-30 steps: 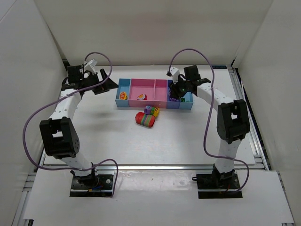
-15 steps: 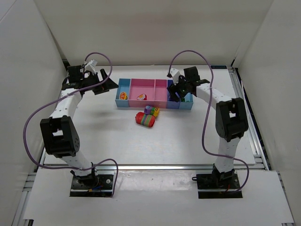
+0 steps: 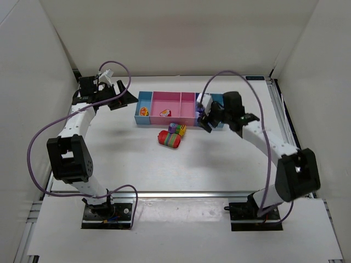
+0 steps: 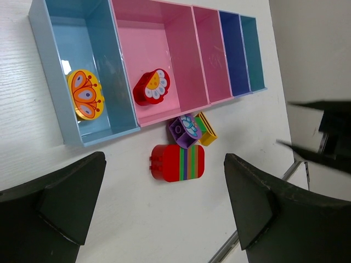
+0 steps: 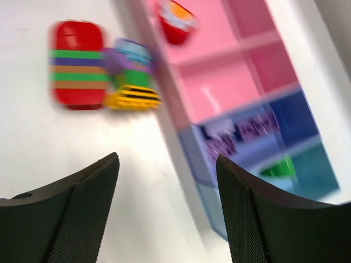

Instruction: Sort the legos into containers by color

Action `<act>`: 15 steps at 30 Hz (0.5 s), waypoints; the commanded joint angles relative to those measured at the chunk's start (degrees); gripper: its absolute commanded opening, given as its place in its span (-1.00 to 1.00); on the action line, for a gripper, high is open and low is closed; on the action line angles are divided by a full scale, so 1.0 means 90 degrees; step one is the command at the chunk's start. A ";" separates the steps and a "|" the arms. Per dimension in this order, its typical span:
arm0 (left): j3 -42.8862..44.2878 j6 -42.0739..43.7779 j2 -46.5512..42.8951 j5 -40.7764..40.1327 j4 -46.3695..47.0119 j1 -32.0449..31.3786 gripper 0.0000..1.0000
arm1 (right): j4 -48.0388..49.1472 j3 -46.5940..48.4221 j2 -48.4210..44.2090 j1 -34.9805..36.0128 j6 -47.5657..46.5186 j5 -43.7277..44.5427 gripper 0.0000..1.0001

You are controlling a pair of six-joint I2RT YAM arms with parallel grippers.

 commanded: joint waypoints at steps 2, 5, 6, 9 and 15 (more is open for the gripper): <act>0.0000 -0.0045 -0.0160 -0.0094 0.0083 -0.0052 0.99 | 0.1179 -0.1616 -0.0614 0.0887 -0.0937 -0.0016 0.46; 0.0020 -0.0036 -0.0131 -0.0143 0.0074 -0.0052 0.99 | 0.2518 -0.2576 -0.0635 0.1561 -0.1123 0.0873 0.45; 0.0029 -0.0026 -0.0121 -0.0153 0.0064 -0.0061 0.99 | 0.2753 -0.2686 -0.0557 0.1678 -0.1123 0.1107 0.42; 0.0068 0.0023 -0.0082 -0.0182 0.0015 -0.0052 0.99 | 0.3408 -0.2775 -0.0059 0.2060 -0.0919 0.1966 0.36; 0.0069 0.0043 -0.0023 -0.0211 -0.0024 -0.0052 0.99 | 0.4083 -0.2736 0.0516 0.2168 -0.1006 0.2378 0.37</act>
